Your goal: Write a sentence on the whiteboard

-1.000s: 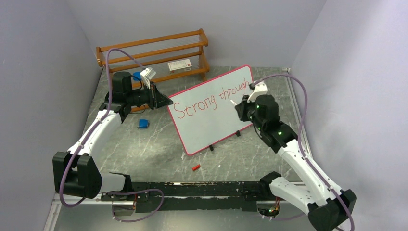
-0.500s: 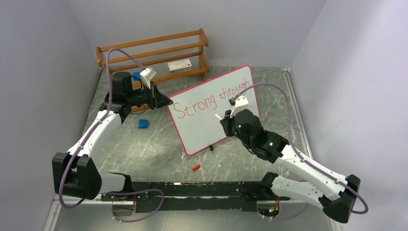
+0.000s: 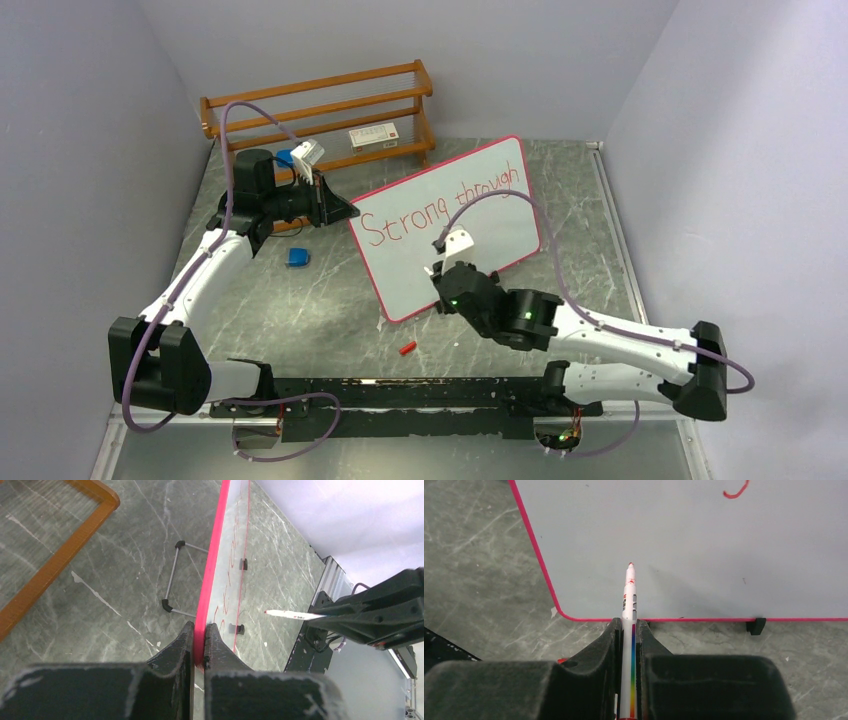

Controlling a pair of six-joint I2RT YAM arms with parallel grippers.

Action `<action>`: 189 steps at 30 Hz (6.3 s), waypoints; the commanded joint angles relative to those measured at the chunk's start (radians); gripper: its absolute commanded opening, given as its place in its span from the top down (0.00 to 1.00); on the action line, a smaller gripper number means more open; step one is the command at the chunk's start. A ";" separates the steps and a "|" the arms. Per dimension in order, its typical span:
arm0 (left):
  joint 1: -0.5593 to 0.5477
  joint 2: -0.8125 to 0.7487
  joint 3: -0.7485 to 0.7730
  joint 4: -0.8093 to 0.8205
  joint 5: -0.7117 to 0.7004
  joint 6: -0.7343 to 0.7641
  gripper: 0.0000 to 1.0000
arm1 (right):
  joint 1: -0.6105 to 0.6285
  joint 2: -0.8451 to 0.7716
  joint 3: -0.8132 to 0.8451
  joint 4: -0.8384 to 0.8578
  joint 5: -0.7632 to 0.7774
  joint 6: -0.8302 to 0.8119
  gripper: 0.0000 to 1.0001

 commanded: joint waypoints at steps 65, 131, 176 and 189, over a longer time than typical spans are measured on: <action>-0.016 0.022 -0.019 -0.082 -0.111 0.058 0.95 | 0.017 0.235 0.032 0.138 0.110 0.039 1.00; -0.016 0.025 -0.018 -0.085 -0.111 0.059 0.95 | -0.054 0.174 0.008 0.153 0.056 0.024 1.00; -0.016 0.034 -0.016 -0.088 -0.113 0.062 0.95 | -0.103 0.162 -0.058 0.156 0.078 0.049 1.00; -0.016 0.034 -0.014 -0.089 -0.117 0.062 0.95 | -0.103 0.117 -0.057 0.216 -0.009 -0.006 1.00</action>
